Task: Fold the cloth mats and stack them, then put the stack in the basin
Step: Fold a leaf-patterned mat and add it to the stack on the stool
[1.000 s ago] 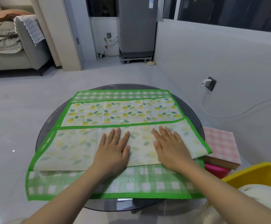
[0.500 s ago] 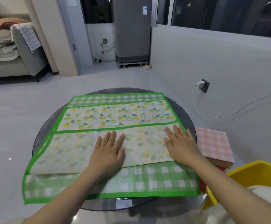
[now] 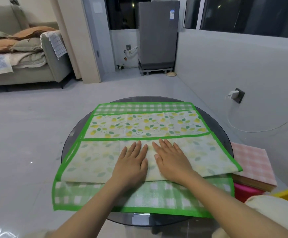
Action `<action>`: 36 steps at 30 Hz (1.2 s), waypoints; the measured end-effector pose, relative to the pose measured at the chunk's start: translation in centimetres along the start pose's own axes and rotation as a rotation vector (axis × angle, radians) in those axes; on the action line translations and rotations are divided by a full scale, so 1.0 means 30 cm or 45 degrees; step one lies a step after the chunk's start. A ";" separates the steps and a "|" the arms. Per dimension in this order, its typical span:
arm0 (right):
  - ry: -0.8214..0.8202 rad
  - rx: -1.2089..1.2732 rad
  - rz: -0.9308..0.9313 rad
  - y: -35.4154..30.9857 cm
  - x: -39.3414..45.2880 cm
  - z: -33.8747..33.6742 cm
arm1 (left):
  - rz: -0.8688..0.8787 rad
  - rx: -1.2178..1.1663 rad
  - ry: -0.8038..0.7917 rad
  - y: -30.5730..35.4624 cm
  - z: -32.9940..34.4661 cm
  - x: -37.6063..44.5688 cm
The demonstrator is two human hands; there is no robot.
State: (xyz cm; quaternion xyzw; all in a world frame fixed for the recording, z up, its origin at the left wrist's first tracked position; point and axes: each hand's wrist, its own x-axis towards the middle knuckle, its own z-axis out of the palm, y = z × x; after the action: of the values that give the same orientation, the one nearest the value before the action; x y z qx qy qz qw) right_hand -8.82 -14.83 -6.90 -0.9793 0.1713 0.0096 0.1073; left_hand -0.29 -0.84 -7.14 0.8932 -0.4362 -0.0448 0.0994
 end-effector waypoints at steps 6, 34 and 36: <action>-0.015 0.007 -0.004 0.007 -0.003 0.000 | -0.125 0.033 0.034 -0.220 -0.046 -0.061; 0.157 0.190 0.088 0.133 0.337 -0.171 | -0.184 -0.196 0.101 -0.247 -0.237 0.350; 0.172 0.152 0.114 0.164 0.416 -0.171 | -0.177 -0.219 0.134 -0.252 -0.211 0.439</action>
State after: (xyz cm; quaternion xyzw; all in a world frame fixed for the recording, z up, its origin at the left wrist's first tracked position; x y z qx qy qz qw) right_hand 1.17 -24.60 -3.61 -0.9609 0.2221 -0.0620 0.1532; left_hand 14.70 -5.81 -2.49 0.9106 -0.3620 -0.0420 0.1950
